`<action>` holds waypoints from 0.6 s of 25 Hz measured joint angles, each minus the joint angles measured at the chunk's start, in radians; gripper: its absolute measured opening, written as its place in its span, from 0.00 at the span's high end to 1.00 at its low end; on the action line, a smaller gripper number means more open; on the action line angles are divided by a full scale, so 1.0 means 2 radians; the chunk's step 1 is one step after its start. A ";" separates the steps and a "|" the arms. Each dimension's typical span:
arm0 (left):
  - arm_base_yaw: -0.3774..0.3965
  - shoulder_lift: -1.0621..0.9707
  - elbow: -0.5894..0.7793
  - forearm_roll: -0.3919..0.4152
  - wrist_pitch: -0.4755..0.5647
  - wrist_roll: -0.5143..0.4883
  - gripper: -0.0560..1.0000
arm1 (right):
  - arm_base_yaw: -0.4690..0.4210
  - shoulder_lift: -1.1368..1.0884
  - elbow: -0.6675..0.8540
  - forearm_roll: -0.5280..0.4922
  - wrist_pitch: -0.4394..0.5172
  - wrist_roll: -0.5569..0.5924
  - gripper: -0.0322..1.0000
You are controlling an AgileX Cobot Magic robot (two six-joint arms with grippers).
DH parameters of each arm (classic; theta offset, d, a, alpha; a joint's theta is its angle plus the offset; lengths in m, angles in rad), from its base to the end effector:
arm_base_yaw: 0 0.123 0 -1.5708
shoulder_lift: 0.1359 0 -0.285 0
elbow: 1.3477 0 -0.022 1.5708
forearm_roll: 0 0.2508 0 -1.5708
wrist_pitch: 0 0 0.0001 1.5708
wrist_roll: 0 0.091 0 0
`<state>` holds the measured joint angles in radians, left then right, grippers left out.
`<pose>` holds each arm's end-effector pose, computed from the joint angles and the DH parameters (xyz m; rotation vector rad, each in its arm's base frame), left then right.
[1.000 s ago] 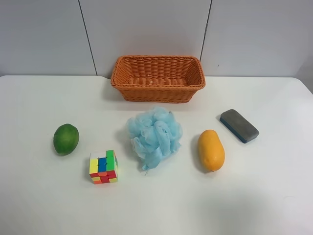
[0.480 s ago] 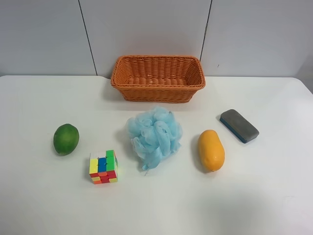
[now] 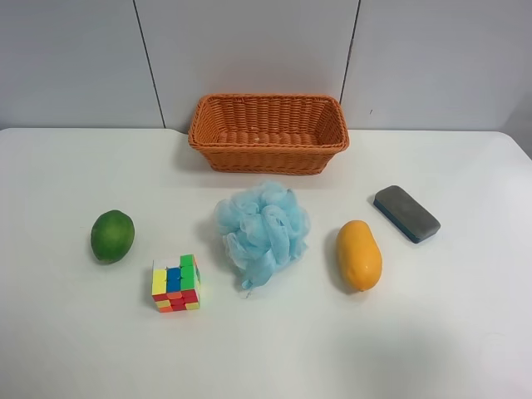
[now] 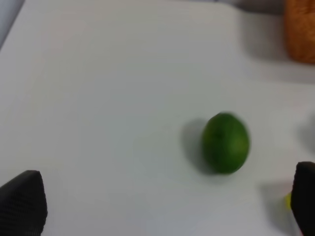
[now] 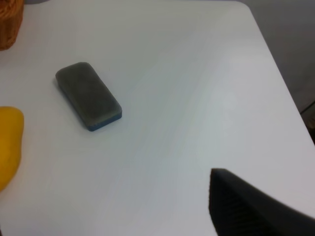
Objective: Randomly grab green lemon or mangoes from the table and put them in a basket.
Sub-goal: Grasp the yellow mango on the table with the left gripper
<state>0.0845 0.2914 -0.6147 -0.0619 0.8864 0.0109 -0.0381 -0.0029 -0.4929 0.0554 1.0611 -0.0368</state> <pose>0.0428 -0.0008 0.3197 -0.0854 2.0434 -0.0139 -0.0044 0.0046 0.2754 -0.0011 2.0477 0.0197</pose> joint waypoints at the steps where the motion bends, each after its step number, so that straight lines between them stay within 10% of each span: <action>1: 0.000 0.025 -0.012 -0.021 -0.014 0.019 0.01 | 0.000 0.000 0.000 0.000 0.000 0.000 0.18; 10: -0.007 0.266 -0.107 -0.223 -0.042 0.223 0.01 | 0.000 0.000 0.000 0.000 0.000 0.000 0.18; 15: -0.079 0.370 -0.151 -0.247 -0.054 0.255 0.01 | 0.000 0.000 0.000 0.000 0.000 0.000 0.18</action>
<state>-0.0739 1.0324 -0.9158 -0.5562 0.7777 0.5208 -0.0381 -0.0029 -0.4929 0.0554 1.0611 -0.0368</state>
